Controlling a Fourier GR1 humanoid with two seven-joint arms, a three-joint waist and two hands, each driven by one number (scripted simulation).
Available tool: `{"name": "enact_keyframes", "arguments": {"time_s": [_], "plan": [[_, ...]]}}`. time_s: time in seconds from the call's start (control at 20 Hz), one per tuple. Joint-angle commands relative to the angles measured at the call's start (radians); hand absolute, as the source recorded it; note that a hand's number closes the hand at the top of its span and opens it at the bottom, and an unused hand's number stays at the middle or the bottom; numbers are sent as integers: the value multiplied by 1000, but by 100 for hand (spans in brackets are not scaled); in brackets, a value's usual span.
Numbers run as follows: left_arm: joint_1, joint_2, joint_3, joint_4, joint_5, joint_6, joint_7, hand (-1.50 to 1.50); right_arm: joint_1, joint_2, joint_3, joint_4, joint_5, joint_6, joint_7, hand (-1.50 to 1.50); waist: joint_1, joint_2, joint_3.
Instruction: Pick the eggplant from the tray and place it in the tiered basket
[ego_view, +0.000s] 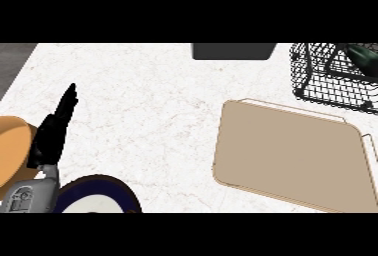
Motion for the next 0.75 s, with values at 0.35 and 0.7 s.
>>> {"name": "enact_keyframes", "arguments": {"time_s": [0.35,0.7], "plan": [[79,27,27,-85,26,-27,23,0,218,-237,-172,-64,-210,283,7,-150,-23,-10,1],[72,-9,-2,-55,-11,6,13,0,490,-284,-325,-180,-389,420,-140,-150,-37,-10,0]]}}
